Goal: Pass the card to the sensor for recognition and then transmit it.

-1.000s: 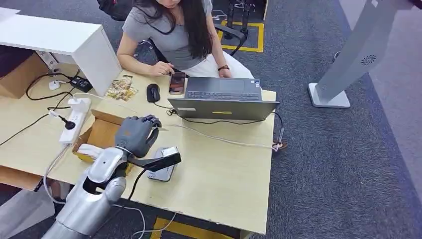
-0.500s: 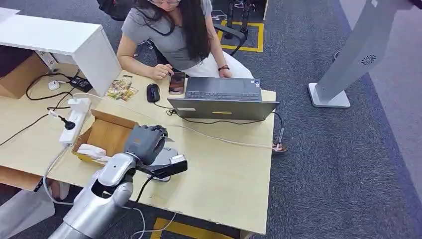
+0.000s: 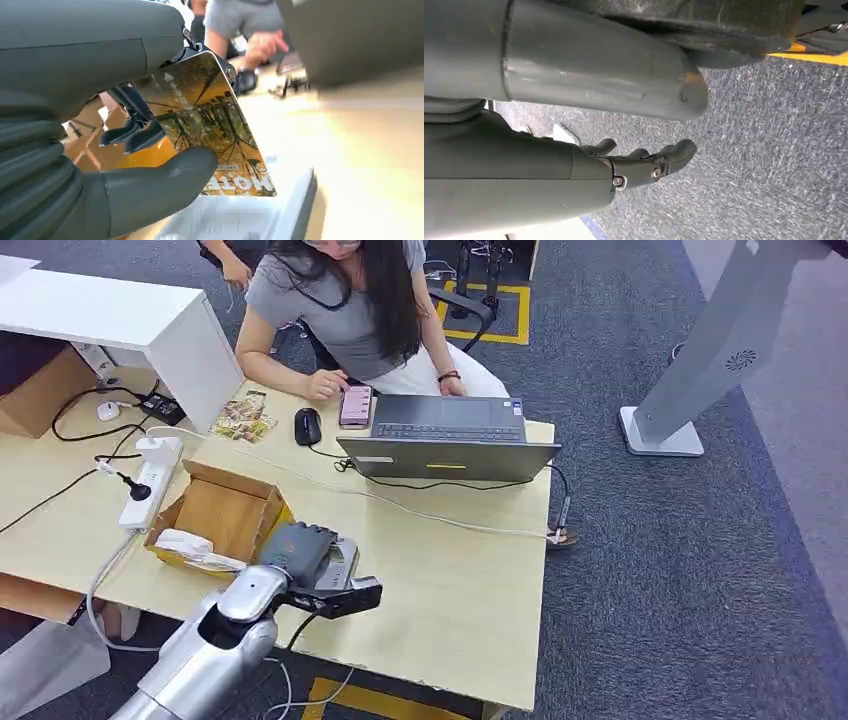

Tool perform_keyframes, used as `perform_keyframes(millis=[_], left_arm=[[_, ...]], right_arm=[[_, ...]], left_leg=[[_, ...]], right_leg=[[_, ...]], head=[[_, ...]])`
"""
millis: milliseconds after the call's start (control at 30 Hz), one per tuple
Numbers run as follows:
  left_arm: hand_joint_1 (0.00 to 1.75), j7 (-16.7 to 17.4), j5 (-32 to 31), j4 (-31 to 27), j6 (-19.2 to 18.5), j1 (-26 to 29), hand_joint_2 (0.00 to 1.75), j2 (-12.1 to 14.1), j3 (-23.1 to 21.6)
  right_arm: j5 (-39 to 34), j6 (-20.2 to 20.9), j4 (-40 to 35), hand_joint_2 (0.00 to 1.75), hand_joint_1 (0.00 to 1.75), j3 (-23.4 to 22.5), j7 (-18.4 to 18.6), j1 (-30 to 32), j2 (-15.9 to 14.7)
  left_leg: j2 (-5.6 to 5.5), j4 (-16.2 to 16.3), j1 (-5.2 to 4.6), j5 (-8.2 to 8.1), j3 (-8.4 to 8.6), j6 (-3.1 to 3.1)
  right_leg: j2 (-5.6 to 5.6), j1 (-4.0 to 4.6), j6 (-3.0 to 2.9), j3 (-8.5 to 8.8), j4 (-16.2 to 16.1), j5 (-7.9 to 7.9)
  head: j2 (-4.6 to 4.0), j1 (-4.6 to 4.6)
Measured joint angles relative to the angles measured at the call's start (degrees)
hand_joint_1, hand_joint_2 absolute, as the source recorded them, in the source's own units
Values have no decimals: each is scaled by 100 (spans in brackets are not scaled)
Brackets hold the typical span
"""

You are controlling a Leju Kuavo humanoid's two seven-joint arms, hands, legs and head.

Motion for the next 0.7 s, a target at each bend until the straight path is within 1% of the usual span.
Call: perform_keyframes(millis=[133, 267, 367, 500, 533, 633, 700], left_arm=[[175, 146, 13, 144, -144, -47, 175, -15, -61], [175, 144, 157, 291, -255, -140, 175, -35, -85], [175, 92, 398, 417, -374, -211, 175, -39, -103], [175, 96, 568, 474, -352, -263, 175, -44, -105], [175, 138, 588, 476, -260, -279, 175, -48, -105], [175, 278, 533, 474, 204, -286, 175, -55, -100], [175, 364, 379, 394, 626, -317, 175, -57, -68]], right_arm=[[-15, 0, 0, 0, 0, 2, 28, -1, 2], [-15, -9, 0, 0, 0, 2, 66, -2, 0], [-15, -15, 0, 0, 0, 2, 81, -3, -4], [-68, -15, 0, 0, 0, 2, 76, -2, -9], [-88, -13, 0, 0, 0, 0, 61, -1, -9], [-122, 13, 0, 0, 0, 0, 9, 6, -11], [-125, 48, 2, 0, 0, 0, -46, 13, -15]], left_leg=[[-3, 0, 0, 0, 2, 0], [-4, -2, 0, 2, 12, 1], [-6, -3, 0, 4, 23, 4], [-7, -3, 0, 5, 33, 6], [-7, -3, 0, 8, 33, 9], [-7, -3, 0, 14, 29, 5], [-7, -2, 1, 19, 20, 2]], right_leg=[[-3, 0, 0, 6, 0, 0], [-5, 0, 0, 17, 0, 0], [-9, 0, 0, 29, 0, 0], [-10, 0, 0, 39, 0, 0], [-10, 0, 0, 38, 0, 1], [-9, 0, -1, 32, 1, 5], [-9, 0, -4, 23, 2, 10]], head=[[0, 0], [0, 0], [0, -2], [0, 0], [0, 0], [0, 0], [0, 0]])
